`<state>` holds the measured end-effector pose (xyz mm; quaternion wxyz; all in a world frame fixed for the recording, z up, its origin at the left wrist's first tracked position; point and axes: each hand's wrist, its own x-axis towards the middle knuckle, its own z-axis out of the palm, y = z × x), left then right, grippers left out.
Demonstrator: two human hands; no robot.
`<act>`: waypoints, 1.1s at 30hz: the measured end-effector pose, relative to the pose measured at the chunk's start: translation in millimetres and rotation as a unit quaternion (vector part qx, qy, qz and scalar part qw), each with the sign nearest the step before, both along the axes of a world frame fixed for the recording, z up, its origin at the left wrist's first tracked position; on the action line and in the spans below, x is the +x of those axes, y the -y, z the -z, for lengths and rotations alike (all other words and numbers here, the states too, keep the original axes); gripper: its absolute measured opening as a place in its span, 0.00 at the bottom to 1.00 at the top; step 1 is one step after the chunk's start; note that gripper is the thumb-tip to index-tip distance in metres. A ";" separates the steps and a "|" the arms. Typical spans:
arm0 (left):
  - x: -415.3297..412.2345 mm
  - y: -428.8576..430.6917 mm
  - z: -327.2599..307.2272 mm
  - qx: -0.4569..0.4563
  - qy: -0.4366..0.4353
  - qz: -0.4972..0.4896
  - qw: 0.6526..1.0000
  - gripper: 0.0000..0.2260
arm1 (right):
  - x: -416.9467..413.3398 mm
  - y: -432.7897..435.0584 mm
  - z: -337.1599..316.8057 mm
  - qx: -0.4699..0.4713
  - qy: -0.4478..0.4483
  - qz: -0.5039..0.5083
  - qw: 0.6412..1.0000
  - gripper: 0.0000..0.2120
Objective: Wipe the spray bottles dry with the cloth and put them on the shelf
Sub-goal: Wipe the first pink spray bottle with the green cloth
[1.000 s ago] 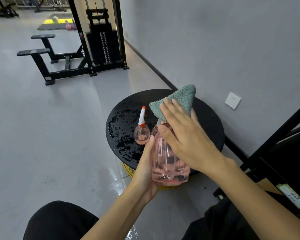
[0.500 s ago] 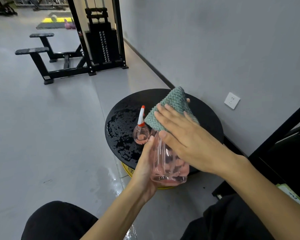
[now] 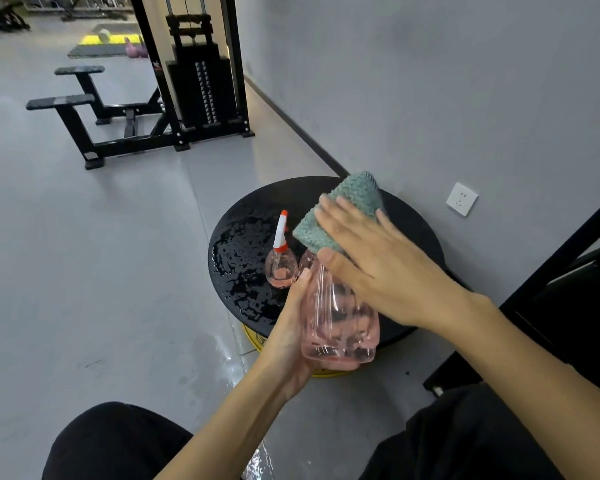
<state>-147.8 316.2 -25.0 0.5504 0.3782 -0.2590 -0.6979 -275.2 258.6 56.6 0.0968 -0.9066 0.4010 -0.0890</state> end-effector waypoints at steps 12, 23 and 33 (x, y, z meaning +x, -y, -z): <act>-0.1 -2.3 -5.3 -0.030 -0.015 0.003 0.999 0.22 | 7.1 -14.0 -4.8 -0.043 -0.009 0.001 0.999 0.36; -7.0 -6.8 -2.1 -0.008 -0.046 -0.019 0.999 0.19 | 5.4 -12.1 4.2 -0.067 0.015 0.013 0.998 0.35; -3.8 -2.5 3.7 0.026 -0.034 -0.014 0.999 0.26 | 5.9 -4.0 2.9 -0.018 -0.001 0.027 0.999 0.38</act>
